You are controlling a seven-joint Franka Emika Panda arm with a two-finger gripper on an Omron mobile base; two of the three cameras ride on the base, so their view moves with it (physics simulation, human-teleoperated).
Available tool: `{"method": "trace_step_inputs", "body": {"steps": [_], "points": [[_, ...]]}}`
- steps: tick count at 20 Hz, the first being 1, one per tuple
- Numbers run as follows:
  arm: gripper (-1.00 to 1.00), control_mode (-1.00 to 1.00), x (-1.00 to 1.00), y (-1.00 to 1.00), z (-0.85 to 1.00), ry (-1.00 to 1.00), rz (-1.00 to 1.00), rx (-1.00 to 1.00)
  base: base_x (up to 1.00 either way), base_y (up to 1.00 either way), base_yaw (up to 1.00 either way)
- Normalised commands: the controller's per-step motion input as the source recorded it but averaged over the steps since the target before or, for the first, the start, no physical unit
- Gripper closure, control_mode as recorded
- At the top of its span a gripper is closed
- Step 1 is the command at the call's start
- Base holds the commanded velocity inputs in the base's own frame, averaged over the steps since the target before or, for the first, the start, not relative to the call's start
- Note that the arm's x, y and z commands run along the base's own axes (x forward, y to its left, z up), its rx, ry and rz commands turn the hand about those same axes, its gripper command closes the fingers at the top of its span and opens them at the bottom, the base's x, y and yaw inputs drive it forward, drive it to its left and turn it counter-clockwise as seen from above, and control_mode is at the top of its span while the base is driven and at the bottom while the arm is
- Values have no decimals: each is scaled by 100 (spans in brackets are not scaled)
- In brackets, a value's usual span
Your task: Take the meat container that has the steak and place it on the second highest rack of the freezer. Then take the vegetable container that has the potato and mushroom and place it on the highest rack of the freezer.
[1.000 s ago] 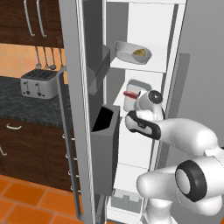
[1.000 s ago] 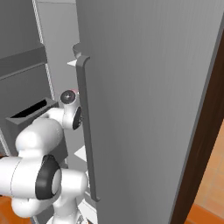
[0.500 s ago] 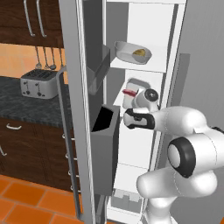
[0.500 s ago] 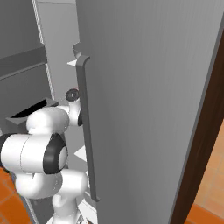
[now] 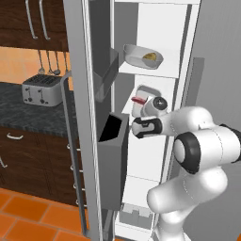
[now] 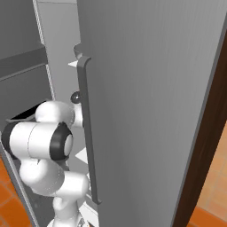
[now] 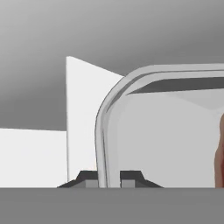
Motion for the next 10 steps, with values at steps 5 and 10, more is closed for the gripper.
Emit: {"method": "trace_step_inputs", "body": {"steps": [5,10], "points": [[100,-100,28,0,0,0,-5,0,0,0,0],[-100,-100,1,0,0,0,-2,0,0,0,0]]}}
